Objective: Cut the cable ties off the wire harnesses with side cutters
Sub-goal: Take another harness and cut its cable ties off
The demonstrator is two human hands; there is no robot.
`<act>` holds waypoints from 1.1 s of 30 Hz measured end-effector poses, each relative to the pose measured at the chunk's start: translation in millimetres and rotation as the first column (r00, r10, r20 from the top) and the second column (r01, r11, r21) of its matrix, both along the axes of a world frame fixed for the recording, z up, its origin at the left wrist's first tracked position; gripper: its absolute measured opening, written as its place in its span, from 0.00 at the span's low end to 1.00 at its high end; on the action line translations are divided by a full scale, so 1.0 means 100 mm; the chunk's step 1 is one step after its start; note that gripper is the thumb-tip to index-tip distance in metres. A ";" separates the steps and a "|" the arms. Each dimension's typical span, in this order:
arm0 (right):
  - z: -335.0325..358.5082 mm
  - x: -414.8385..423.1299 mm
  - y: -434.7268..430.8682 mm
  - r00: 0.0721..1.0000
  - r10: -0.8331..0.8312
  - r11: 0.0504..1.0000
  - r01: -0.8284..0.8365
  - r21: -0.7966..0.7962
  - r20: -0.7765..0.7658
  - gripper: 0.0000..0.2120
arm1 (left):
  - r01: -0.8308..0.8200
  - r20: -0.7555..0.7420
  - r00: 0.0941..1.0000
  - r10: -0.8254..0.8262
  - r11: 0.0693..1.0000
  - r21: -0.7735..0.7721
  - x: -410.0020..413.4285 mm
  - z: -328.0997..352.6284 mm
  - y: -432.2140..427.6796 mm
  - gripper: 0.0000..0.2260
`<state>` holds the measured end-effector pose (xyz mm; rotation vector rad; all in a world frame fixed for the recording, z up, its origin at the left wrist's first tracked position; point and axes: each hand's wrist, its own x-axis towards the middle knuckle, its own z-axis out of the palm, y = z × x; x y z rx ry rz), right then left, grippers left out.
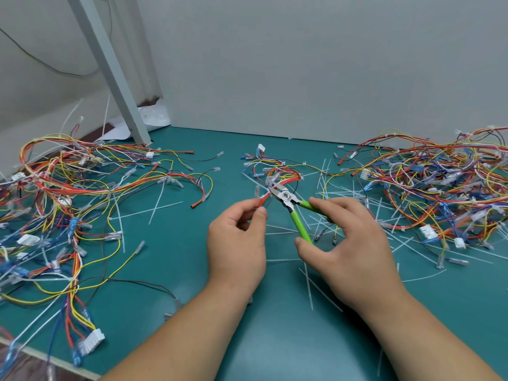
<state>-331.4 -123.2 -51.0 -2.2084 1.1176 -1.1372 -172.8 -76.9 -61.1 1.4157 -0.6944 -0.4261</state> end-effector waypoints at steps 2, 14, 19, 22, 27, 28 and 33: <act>0.01 0.00 0.01 1.000 0.001 1.000 -0.001 -0.015 -0.018 0.29 | 0.000 0.024 1.000 0.000 1.000 0.010 0.01 -0.01 0.00 0.10; 0.01 -0.01 0.00 0.994 -0.045 0.996 0.036 -0.085 -0.101 0.29 | -0.028 0.192 0.981 0.016 0.998 0.063 0.01 -0.02 -0.01 0.15; 0.02 -0.01 0.01 0.992 -0.048 0.997 0.040 -0.070 -0.117 0.29 | -0.034 0.203 0.979 0.020 0.997 0.064 0.00 -0.01 -0.01 0.16; 0.02 -0.02 0.01 0.991 -0.054 0.996 0.045 -0.073 -0.125 0.28 | -0.032 0.212 0.977 0.016 0.997 0.074 0.00 -0.01 0.00 0.16; 0.00 -0.03 0.00 0.988 -0.065 0.996 0.055 -0.072 -0.142 0.27 | -0.032 0.207 0.978 0.016 0.997 0.077 0.00 -0.02 -0.01 0.14; 0.00 -0.03 -0.01 0.987 -0.068 0.996 0.059 -0.069 -0.148 0.27 | -0.033 0.205 0.979 0.016 0.996 0.078 0.00 -0.02 0.00 0.14; -0.01 -0.03 -0.02 0.984 -0.074 0.997 0.067 -0.048 -0.163 0.26 | -0.032 0.208 0.978 0.015 0.996 0.079 0.01 -0.02 -0.01 0.14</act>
